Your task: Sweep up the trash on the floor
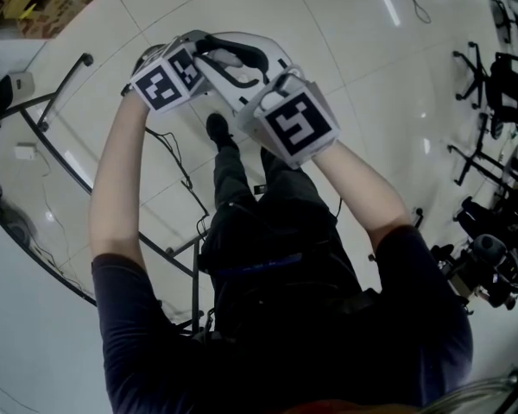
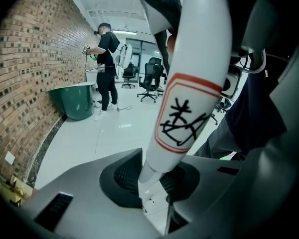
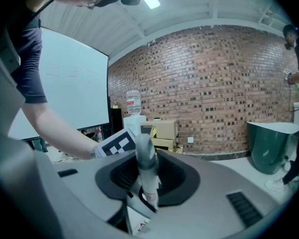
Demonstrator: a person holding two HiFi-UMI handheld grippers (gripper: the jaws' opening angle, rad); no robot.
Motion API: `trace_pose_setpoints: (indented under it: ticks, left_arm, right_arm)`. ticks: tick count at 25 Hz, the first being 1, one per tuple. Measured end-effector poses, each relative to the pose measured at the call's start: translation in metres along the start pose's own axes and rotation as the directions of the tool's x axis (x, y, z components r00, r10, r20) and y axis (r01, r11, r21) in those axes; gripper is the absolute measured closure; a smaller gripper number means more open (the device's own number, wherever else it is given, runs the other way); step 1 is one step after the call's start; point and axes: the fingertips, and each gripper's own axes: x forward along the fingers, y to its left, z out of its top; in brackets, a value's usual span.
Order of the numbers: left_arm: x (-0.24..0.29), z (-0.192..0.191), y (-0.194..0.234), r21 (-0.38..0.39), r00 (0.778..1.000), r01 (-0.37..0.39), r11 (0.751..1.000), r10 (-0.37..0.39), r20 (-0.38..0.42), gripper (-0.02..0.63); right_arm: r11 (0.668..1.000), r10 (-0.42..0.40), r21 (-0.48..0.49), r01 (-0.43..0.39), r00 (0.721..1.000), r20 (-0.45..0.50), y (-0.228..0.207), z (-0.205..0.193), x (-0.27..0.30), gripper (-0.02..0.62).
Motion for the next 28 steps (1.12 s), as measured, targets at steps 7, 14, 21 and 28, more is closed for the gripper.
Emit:
trace_pose_setpoints:
  ticks: [7,14,21,28]
  left_arm:
    - [0.003,0.018,0.000,0.018,0.998,-0.024,1.000,0.023,0.053,0.556]
    - [-0.004,0.028,0.007,0.112,0.996,-0.083,0.990,0.081,0.023,0.560]
    - [-0.048,0.063,0.014,0.135,0.983,-0.177,0.975,0.170,0.065,0.560]
    - [-0.100,0.109,-0.002,0.138,0.963,-0.265,0.954,0.254,0.094,0.561]
  right_arm:
    - [1.000,-0.012,-0.007,0.012,0.999,0.032,-0.016,0.006,-0.003,0.486]
    - [0.997,0.048,-0.065,-0.045,0.998,0.048,-0.013,0.019,-0.006,0.486]
    - [0.990,0.107,-0.099,-0.098,0.990,0.089,-0.006,0.069,-0.018,0.486]
    - [0.947,0.264,-0.219,-0.234,0.957,0.118,0.014,0.133,-0.045,0.486]
